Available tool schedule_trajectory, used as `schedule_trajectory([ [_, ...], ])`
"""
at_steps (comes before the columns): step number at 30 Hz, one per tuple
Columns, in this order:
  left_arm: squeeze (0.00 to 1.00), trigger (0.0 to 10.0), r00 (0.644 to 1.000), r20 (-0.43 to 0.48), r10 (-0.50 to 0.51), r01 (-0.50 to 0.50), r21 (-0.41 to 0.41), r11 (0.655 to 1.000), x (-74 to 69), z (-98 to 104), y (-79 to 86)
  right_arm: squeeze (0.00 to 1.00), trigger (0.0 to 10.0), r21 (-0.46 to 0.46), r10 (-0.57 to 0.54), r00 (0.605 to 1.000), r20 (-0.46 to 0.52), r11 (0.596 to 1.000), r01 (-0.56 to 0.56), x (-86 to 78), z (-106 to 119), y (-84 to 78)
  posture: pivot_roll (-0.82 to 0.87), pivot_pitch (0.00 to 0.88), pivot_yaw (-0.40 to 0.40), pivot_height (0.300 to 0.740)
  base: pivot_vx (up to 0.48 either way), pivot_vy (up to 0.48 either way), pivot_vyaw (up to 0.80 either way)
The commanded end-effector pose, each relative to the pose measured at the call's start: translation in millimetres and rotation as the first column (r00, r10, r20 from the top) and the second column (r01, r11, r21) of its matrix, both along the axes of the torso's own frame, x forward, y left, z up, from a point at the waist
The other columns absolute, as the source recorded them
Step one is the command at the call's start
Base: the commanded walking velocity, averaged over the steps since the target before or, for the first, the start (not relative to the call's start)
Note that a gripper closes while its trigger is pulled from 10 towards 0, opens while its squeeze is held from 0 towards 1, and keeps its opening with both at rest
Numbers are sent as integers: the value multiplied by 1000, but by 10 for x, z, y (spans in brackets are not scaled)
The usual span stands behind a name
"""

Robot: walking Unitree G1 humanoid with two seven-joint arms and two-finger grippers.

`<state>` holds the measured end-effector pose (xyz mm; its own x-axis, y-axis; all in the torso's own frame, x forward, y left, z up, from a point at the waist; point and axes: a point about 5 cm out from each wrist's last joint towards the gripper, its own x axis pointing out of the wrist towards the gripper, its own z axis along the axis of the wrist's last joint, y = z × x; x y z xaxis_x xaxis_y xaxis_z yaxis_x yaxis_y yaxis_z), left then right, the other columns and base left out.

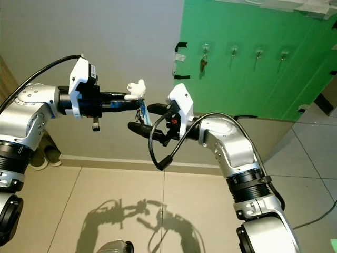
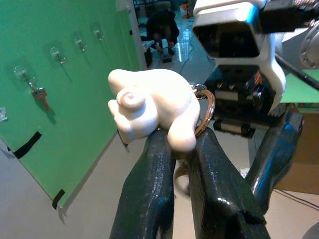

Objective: Hang keys on a hook

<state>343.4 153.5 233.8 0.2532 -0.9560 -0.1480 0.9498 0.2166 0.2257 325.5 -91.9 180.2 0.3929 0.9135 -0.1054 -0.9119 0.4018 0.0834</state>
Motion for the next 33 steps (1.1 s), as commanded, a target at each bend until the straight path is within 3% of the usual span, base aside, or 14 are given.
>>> schedule_trajectory([
  [1, 0, 10000, 999, 35, -28, 28, 1, 1000, -16, 91, -54, 0, 10000, -3, -3, 1000, 27, 1000, 3, 31, 61, 21, 36, 0, -21, 740, 0, 0, 0],
  [16, 0, 10000, 998, 28, -48, 48, -15, 999, -37, 94, -122, 0, 10000, 32, -39, 999, 26, 999, 39, 95, 64, 105, 34, 0, -19, 740, 0, 0, 0],
  [17, 0, 10000, 998, 27, -50, 51, -17, 999, -41, 93, -128, 0, 0, 39, -49, 998, 26, 998, 48, 105, 65, 108, 34, 0, -19, 740, 0, 0, 0],
  [33, 0, 10000, 999, 29, -36, 37, -29, 999, -36, 103, -127, 0, 0, 95, -29, 999, 21, 995, 27, 98, 142, 127, 30, 0, -31, 740, 0, 0, 0],
])
